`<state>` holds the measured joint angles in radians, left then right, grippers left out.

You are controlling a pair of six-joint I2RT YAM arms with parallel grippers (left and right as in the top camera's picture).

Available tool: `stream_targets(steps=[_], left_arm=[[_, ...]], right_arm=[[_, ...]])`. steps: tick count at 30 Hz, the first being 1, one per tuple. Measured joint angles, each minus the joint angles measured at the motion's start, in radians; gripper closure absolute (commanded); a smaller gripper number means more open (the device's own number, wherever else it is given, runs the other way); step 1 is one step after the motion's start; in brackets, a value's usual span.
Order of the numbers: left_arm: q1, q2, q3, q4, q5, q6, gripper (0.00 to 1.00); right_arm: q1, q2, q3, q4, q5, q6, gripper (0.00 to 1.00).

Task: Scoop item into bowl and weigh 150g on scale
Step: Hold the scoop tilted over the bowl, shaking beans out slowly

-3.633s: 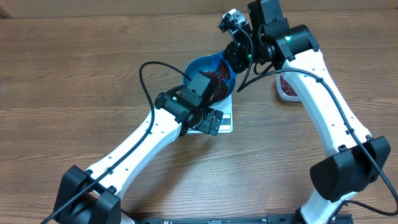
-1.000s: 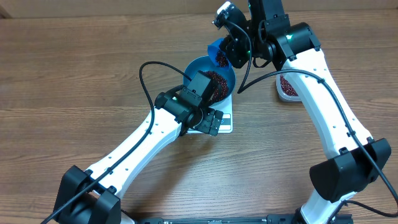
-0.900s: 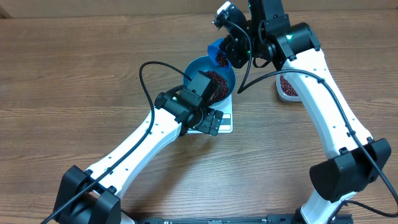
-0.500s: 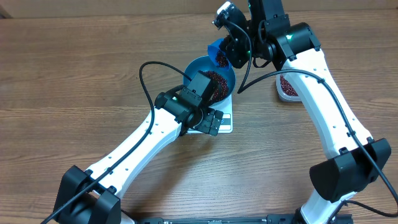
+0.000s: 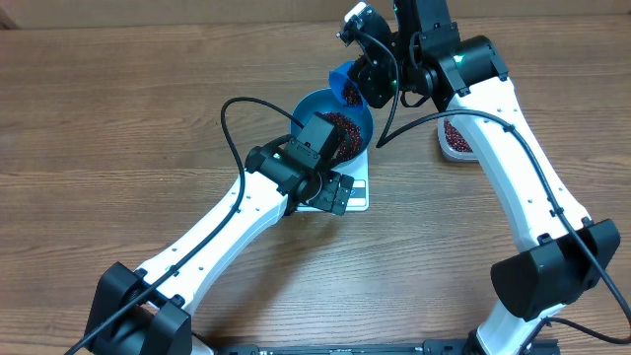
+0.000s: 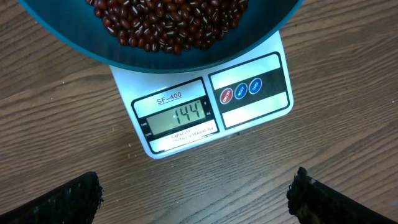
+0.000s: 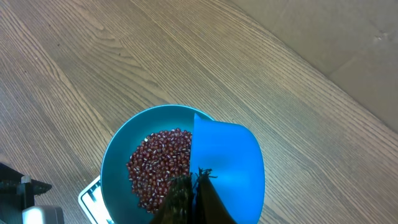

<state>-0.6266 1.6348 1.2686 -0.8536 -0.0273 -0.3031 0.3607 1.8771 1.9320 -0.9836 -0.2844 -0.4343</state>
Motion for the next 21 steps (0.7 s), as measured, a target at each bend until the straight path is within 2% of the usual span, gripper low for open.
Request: stream_targets(steps=[21], left_arm=[[0.000,0.000,0.000,0.000,0.000,0.000,0.00]], right_arm=[[-0.001,0.000,0.000,-0.011,0.011,0.000,0.96]])
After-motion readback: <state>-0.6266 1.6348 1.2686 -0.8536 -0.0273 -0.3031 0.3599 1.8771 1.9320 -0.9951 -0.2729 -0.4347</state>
